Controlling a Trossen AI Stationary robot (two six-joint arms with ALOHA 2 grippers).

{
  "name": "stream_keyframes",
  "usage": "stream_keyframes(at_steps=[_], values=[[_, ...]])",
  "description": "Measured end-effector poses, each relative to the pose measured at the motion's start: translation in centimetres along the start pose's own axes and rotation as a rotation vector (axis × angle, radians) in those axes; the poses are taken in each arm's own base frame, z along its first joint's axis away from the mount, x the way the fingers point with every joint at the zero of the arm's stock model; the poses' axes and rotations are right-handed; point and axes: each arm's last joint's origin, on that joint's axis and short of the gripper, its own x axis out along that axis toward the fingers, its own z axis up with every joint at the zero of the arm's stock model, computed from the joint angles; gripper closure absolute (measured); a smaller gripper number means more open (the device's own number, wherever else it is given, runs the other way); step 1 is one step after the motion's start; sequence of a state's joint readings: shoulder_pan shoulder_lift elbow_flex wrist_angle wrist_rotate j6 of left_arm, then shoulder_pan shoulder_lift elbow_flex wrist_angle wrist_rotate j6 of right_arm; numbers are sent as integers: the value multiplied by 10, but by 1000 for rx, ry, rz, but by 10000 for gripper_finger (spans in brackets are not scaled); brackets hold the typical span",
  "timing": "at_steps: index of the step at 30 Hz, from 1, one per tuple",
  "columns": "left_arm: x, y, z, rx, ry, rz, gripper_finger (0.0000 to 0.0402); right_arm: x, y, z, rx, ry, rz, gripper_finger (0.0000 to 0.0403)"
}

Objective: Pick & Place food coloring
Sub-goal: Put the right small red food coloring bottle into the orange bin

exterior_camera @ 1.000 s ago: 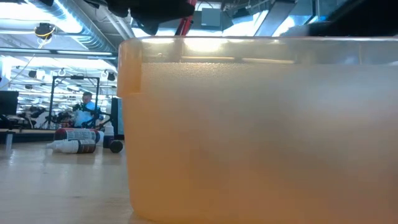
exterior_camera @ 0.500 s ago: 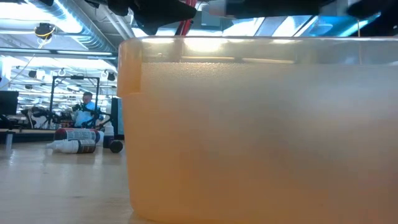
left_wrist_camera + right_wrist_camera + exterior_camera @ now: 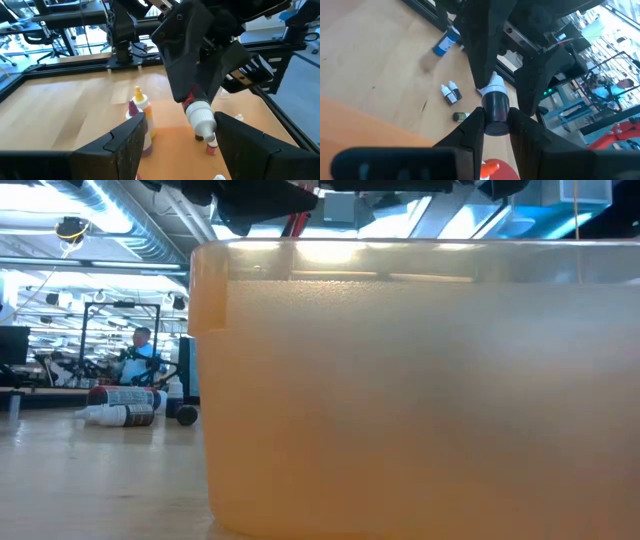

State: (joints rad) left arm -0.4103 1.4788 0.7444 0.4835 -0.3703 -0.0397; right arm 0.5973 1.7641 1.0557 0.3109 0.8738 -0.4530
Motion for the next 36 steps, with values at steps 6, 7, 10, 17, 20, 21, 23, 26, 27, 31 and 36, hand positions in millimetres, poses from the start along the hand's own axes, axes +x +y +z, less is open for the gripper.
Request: stream_keyframes(at_steps=[6, 7, 10, 17, 20, 21, 23, 26, 27, 31, 36], values=[[0, -1, 0, 0, 1, -22, 176, 2, -2, 0, 6, -1, -3, 319], [0, -1, 0, 0, 1, -21, 179, 3, -2, 0, 9, -1, -6, 319], [0, -1, 0, 0, 1, -22, 194, 5, -5, 0, 22, -2, -17, 319], [0, -1, 2, -7, -18, -22, 257, 9, -8, -2, 24, 6, -24, 319], [0, -1, 2, -6, -16, -23, 288, 8, -8, -2, 24, 6, -24, 319], [0, -1, 1, -5, -14, -22, 299, 8, -8, -2, 24, 5, -24, 319], [0, -1, 1, -5, -13, -21, 319, 8, -8, -2, 24, 6, -24, 319], [0, -1, 1, -4, -12, -21, 340, 8, -8, -2, 23, 9, -26, 319], [0, -1, 1, -4, -12, -20, 342, 8, -8, -2, 22, 9, -26, 319], [0, -1, 1, -4, -12, -18, 339, 8, -8, -3, 18, 12, -25, 319], [0, 0, 2, -5, -15, -13, 336, 8, -8, -3, 37, 27, -55, 308]])
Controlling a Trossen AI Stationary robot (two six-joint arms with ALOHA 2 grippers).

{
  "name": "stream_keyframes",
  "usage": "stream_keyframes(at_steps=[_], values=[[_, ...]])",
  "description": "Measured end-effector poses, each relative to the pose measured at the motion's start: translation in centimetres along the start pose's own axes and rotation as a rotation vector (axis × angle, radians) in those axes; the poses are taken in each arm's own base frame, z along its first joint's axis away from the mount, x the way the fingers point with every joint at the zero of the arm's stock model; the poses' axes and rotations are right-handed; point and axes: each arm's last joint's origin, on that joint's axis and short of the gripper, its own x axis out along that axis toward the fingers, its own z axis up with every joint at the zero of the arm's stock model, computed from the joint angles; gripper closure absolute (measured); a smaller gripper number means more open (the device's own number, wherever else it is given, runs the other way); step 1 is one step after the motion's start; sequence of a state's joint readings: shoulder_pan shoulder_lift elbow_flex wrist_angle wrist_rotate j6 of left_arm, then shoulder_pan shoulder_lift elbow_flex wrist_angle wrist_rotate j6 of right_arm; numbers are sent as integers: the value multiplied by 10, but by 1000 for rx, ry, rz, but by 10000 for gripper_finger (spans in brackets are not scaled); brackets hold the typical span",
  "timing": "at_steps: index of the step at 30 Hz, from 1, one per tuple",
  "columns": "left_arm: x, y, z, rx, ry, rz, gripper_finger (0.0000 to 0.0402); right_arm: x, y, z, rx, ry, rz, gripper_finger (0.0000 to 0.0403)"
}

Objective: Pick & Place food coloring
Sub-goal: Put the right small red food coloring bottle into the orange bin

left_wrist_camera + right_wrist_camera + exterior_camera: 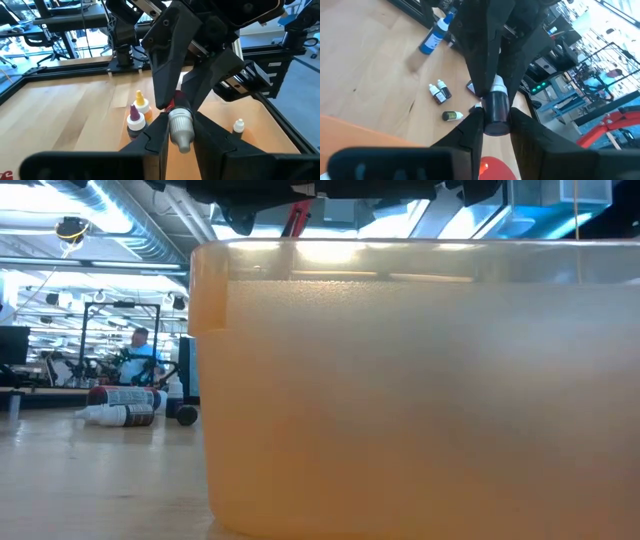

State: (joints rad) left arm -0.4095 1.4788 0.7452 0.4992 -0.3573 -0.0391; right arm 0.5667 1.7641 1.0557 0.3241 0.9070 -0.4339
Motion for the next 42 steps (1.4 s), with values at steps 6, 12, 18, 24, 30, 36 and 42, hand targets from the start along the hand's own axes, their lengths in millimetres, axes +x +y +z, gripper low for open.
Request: stream_keyframes(at_steps=[6, 12, 18, 24, 30, 36, 42], values=[[0, -1, 0, 0, 1, -17, 338, -12, 1, 5, -4, -9, 0, 228], [4, -4, 11, 10, 92, -57, 339, -44, -2, 11, 17, 35, -86, 154], [9, -1, 37, -27, 270, -54, 339, -75, -15, 2, 159, 104, -46, 131], [27, -1, 58, -107, 345, -177, 338, -84, -23, -10, 248, 181, 10, 130], [56, -10, 67, -74, 556, -208, 338, -85, -21, -19, 259, 260, 96, 130], [84, -20, 74, -64, 684, -204, 337, -88, -20, -28, 282, 349, 153, 130], [104, -34, 64, -76, 814, -219, 337, -91, -19, -36, 332, 437, 191, 130]])
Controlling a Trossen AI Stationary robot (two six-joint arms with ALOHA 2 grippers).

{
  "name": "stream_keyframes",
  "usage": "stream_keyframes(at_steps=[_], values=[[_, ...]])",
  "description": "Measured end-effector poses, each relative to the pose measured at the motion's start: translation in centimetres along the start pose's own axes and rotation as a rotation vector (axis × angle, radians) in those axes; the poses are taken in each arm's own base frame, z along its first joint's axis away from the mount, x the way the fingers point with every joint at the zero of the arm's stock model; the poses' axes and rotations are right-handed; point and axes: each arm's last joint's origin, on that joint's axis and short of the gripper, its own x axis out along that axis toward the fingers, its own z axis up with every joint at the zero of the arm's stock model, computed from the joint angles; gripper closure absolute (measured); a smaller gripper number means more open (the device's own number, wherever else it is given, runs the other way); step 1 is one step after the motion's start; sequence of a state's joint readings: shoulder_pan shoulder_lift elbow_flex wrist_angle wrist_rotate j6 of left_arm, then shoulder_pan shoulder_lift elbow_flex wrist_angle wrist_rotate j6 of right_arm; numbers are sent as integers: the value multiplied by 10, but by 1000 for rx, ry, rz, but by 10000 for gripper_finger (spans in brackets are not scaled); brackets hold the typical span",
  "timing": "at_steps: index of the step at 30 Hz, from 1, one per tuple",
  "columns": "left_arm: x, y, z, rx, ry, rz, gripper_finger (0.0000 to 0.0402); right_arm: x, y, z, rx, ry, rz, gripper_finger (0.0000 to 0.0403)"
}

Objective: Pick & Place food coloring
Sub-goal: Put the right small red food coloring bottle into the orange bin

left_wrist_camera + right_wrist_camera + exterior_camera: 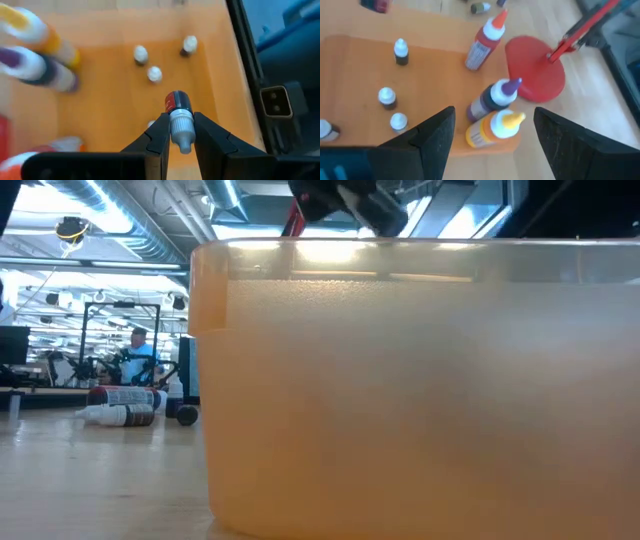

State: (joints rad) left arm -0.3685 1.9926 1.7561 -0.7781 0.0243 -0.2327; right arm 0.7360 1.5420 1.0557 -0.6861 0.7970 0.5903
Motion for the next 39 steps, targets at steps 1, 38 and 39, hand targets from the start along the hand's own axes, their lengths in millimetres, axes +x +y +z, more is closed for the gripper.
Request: stream_keyframes(at_steps=[1, 38, 39], values=[[4, -2, 1, -6, 13, -4, 337, 0, 0, -2, 2, 14, 3, 130], [63, -9, -8, -105, 294, 20, 336, 15, 2, -28, 27, 62, -6, 130], [64, -9, -9, -106, 301, 22, 336, 15, 2, -28, 26, 62, -6, 130]])
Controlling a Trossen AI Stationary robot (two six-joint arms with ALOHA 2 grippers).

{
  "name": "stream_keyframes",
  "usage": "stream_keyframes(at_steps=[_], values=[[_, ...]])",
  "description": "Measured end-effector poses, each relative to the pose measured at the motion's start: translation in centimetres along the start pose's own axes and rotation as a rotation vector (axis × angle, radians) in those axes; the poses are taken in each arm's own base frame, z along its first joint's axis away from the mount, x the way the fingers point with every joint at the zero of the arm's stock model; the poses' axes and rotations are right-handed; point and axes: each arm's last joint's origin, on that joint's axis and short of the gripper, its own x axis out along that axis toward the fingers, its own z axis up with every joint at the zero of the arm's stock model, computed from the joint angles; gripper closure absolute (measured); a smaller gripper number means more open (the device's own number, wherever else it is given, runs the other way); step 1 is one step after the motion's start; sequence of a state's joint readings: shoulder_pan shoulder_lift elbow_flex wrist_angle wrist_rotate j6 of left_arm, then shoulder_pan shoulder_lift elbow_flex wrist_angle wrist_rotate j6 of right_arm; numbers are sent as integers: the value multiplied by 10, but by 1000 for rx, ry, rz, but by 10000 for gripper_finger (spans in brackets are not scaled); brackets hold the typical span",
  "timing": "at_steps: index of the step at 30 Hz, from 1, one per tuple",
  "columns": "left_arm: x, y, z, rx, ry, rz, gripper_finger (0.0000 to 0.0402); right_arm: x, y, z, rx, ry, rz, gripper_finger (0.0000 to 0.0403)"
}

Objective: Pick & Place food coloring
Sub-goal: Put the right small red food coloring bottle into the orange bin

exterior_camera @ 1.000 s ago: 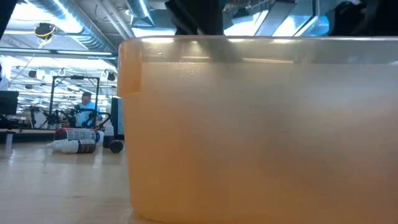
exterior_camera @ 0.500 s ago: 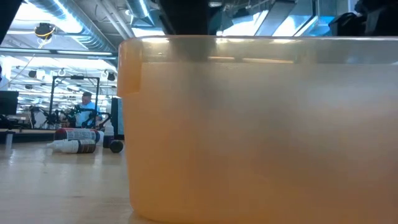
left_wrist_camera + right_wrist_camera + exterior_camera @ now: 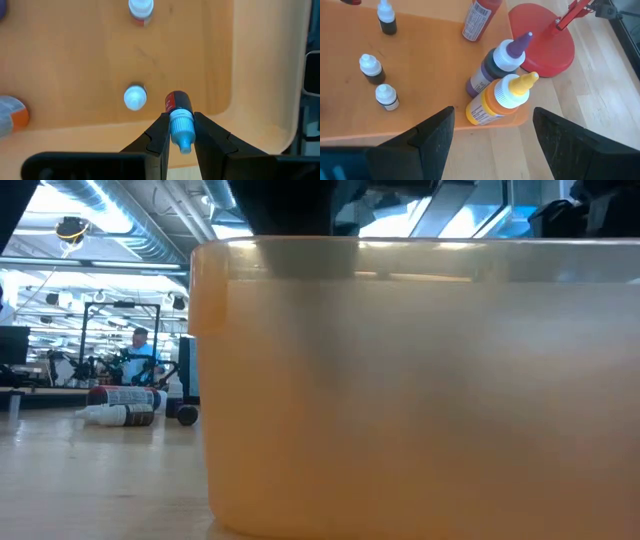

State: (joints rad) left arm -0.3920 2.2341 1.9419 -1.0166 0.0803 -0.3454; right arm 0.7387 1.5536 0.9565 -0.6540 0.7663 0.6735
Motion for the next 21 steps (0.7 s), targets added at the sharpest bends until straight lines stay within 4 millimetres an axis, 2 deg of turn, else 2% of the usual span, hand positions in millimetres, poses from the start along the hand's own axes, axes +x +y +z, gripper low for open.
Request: stream_keyframes(at_steps=[12, 21], values=[[20, 2, 1, 15, 27, 0, 335, 0, 0, 0, 3, -2, 1, 130], [22, 2, 2, 14, 30, -2, 334, 0, 0, 0, 6, -3, 3, 130]])
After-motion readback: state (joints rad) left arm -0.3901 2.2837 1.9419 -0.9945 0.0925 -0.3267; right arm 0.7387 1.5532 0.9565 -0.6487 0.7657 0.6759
